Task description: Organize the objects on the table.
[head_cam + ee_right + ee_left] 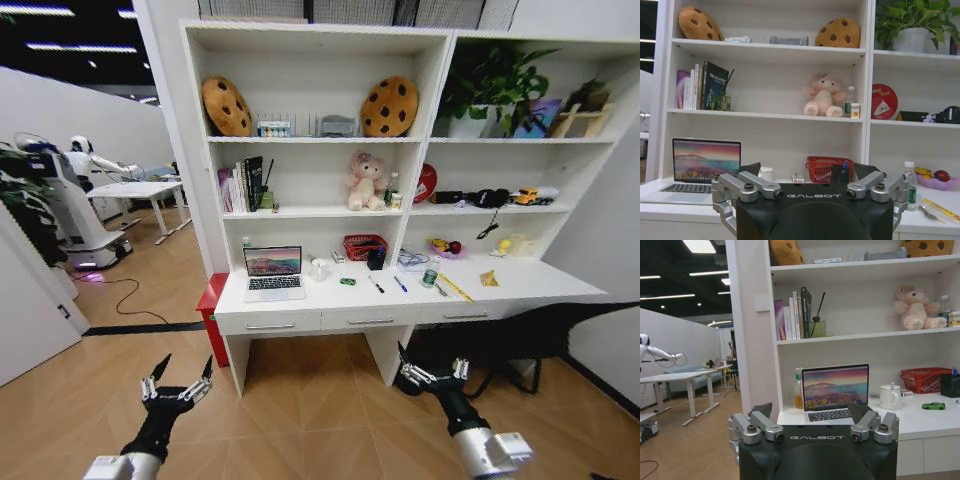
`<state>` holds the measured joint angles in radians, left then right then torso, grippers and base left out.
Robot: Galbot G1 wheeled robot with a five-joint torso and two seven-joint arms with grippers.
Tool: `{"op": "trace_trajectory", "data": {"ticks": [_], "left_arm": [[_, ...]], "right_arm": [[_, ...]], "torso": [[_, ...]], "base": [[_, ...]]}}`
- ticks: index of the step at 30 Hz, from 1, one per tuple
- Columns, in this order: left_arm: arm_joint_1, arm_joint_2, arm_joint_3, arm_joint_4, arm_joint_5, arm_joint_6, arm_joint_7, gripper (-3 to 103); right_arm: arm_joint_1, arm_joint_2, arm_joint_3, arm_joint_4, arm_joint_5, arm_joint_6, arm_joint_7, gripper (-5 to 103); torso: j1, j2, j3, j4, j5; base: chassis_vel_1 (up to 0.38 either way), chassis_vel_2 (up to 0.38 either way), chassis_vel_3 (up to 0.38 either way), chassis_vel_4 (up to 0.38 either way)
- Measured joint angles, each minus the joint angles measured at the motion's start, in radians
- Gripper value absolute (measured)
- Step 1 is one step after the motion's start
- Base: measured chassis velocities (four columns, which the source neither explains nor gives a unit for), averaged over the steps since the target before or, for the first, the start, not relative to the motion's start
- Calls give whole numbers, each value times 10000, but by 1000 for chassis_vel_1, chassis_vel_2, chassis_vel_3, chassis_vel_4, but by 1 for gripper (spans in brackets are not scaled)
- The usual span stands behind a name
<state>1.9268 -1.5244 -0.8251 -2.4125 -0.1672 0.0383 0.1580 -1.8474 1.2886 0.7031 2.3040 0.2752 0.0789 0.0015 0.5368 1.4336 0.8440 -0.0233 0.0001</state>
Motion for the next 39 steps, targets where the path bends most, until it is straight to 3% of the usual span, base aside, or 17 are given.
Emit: {"op": "trace_trajectory", "data": {"ticks": [4, 8, 14, 39], "left_arm": [[-30, -183, 120, -6, 78, 10, 47, 84], [71, -242, 221, -21, 279, -74, 134, 93], [92, -299, 205, -17, 454, -248, 90, 100], [311, -565, 219, -193, 768, -412, 275, 100]], "right_arm": [[-9, 9, 0, 19, 83, -311, 89, 100], [-36, 14, 1, 43, 281, -353, 110, 100], [-71, 56, 1, 51, 413, -378, 222, 100], [22, 127, -152, 13, 556, -359, 204, 100]], "torso": [[-1, 0, 0, 0, -1], [0, 0, 0, 0, 0], [0, 0, 0, 0, -1], [0, 0, 0, 0, -1]], "base": [[0, 0, 0, 0], [0, 0, 0, 0], [0, 0, 0, 0], [0, 0, 0, 0]]}}
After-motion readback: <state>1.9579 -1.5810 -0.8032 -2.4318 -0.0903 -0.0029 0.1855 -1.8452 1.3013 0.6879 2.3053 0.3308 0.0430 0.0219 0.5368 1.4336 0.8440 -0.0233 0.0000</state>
